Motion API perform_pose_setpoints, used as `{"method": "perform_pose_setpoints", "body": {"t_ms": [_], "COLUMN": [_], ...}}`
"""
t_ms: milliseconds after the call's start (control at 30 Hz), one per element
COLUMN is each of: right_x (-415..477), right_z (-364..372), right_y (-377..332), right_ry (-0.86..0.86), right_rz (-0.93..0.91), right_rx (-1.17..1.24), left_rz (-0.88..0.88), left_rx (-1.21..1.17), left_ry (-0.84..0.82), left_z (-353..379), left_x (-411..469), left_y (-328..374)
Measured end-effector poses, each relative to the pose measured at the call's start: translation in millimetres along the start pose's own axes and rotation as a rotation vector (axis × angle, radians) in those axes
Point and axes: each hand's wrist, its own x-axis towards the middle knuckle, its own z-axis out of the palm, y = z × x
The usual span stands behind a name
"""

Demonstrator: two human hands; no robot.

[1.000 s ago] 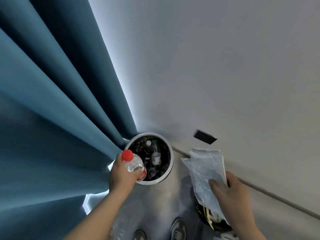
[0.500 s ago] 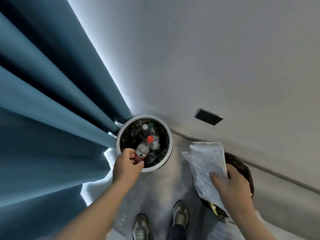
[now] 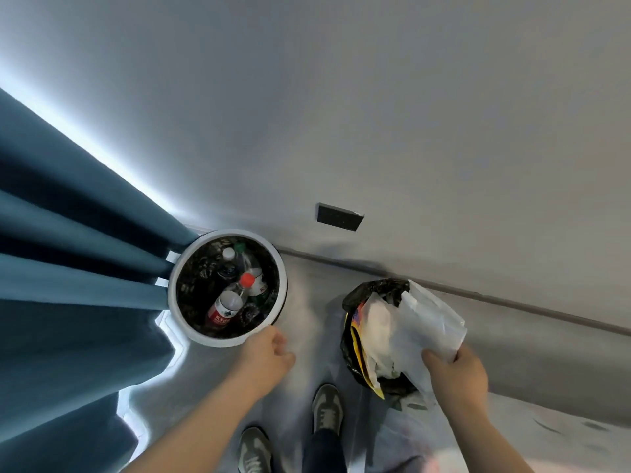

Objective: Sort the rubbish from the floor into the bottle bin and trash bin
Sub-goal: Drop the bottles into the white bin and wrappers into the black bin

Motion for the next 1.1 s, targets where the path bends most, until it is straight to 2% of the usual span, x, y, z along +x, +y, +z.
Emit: {"method": "perform_pose_setpoints", "body": {"t_ms": [233, 467, 733, 867, 1100], "right_x": [28, 36, 27, 15, -40], "right_z": [-8, 9, 14, 8, -16], "right_y": [30, 33, 31, 18, -36], "right_ry": [0.058, -0.268, -0.321, -0.31, -0.348], "right_rz": [0.06, 0.118, 0.091, 0.014, -0.308], "right_rx": [0.045, -0.002, -0.056, -0.097, -0.451], "left_rz": [0.001, 0.003, 0.016, 0.021, 0.06], "left_rx": [0.068, 0.125, 0.101, 0.073, 0.108], "left_ry": [-0.061, -0.073, -0.053, -0.047, -0.091], "left_z": [38, 52, 46, 37, -6], "left_x": [7, 14, 19, 8, -46], "left_y": [3, 7, 13, 19, 37]}}
